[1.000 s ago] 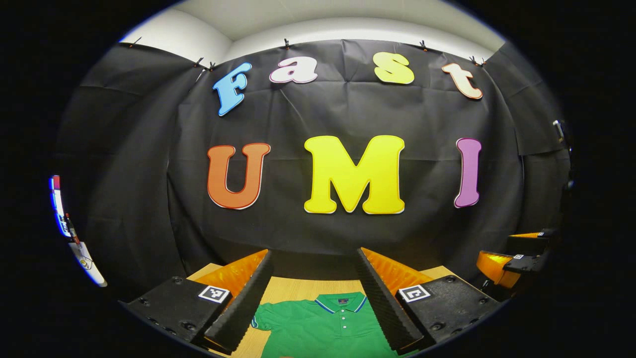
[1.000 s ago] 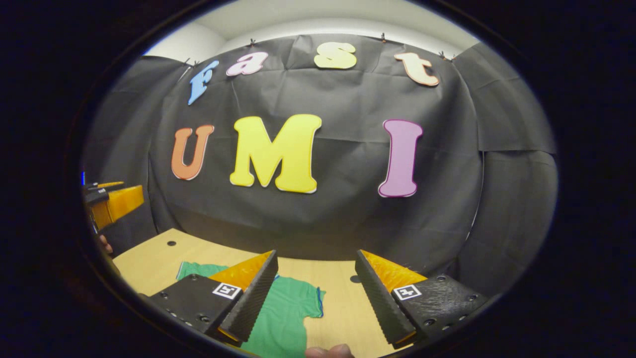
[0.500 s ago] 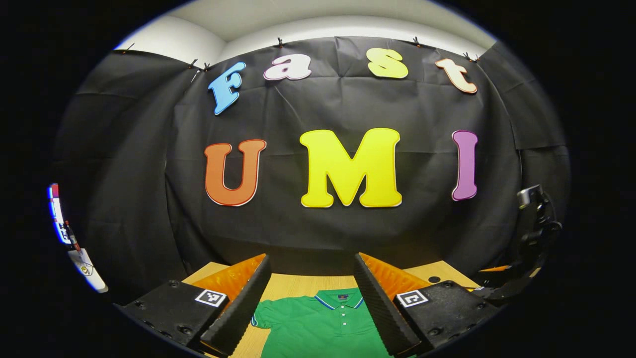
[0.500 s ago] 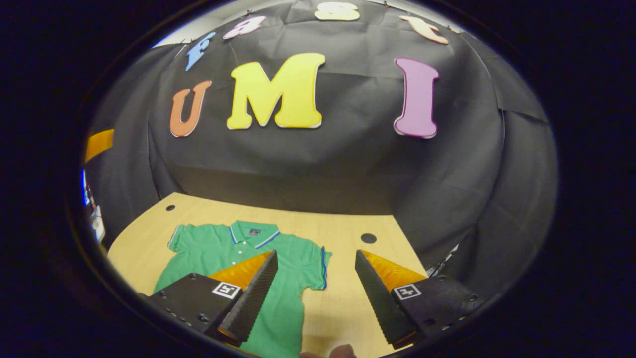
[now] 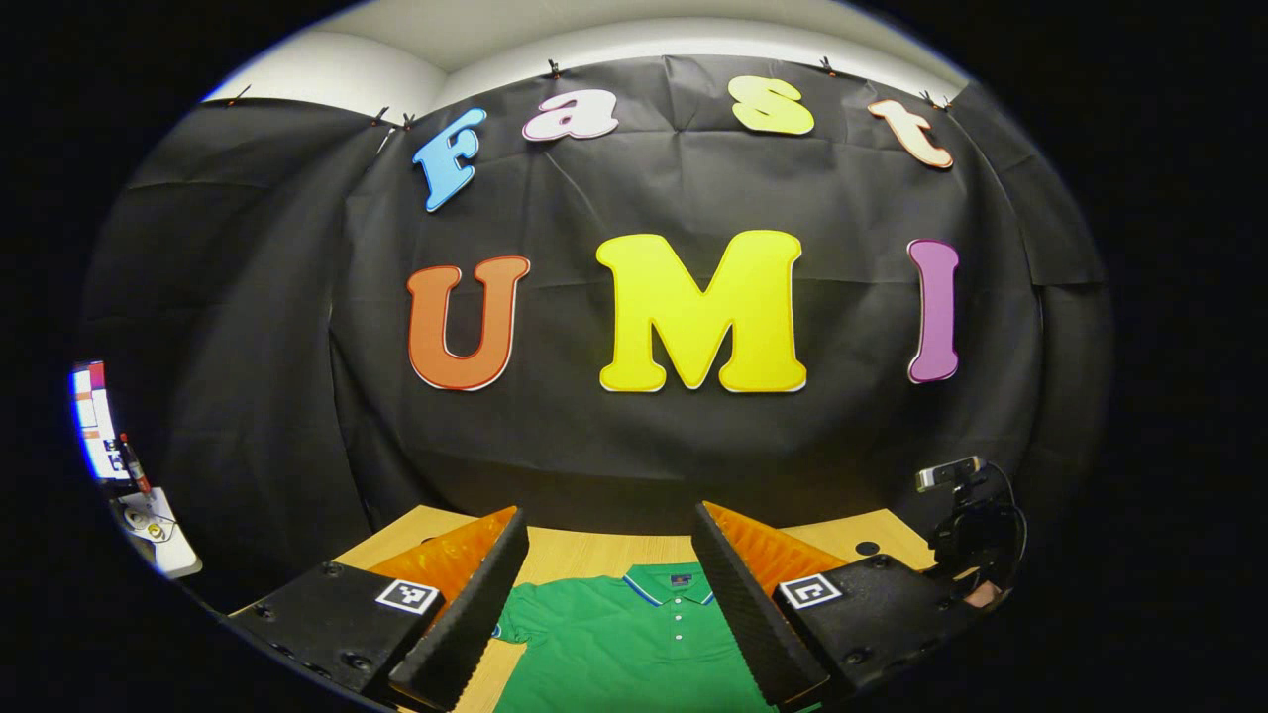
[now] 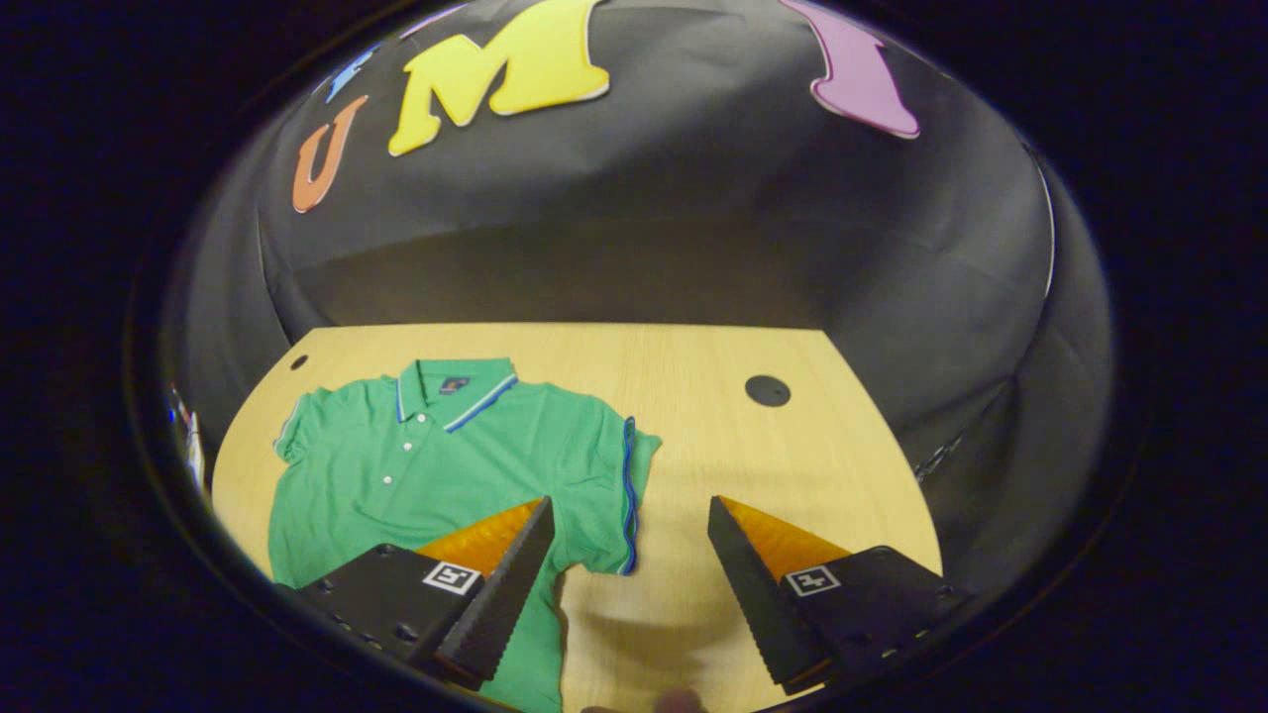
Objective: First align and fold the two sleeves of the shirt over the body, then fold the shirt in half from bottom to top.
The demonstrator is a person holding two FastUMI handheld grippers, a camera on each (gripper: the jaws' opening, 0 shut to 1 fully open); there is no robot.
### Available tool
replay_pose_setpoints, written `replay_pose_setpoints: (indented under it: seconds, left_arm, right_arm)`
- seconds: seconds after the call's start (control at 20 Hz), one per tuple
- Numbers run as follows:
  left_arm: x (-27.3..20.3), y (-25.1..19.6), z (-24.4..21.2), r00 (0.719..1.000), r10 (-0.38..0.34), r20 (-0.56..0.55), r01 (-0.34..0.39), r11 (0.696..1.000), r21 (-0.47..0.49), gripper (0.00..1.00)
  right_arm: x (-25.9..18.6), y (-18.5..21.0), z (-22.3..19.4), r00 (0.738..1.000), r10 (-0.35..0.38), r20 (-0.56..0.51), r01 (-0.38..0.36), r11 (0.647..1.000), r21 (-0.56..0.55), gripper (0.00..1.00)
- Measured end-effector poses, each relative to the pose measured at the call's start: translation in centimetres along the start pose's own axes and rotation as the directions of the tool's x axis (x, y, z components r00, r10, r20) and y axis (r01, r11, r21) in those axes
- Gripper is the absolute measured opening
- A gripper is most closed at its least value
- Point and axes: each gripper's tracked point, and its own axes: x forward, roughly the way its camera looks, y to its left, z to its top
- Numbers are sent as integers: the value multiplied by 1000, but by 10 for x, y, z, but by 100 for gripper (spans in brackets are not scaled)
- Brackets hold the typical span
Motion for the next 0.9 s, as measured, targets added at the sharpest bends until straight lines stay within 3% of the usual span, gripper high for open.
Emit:
replay_pose_setpoints:
  seconds: [0.2, 0.35, 0.45, 0.65, 0.75, 0.9]
  left_arm:
    - [3, 2, -6, 999, 45, -24, -45, 999, 13, 100]
    - [3, 5, -10, 997, 71, -40, -70, 997, 20, 100]
    - [3, 3, -13, 996, 72, -50, -71, 997, 21, 100]
    - [8, 5, -16, 996, 54, -64, -52, 998, 37, 100]
    - [11, 7, -19, 997, 41, -72, -39, 999, 31, 100]
    - [14, 13, -25, 996, 30, -89, -28, 999, 20, 100]
  right_arm:
    - [40, 3, -16, 996, 35, -86, -33, 999, 18, 93]
    - [52, 8, -24, 988, 64, -139, -58, 997, 48, 78]
    - [59, 10, -31, 984, 69, -163, -60, 997, 58, 63]
    - [63, 0, -31, 981, 12, -194, 3, 997, 76, 27]
    - [62, 0, -30, 979, 23, -205, 2, 992, 125, 1]
    - [55, -1, -22, 981, 26, -194, 5, 987, 158, 0]
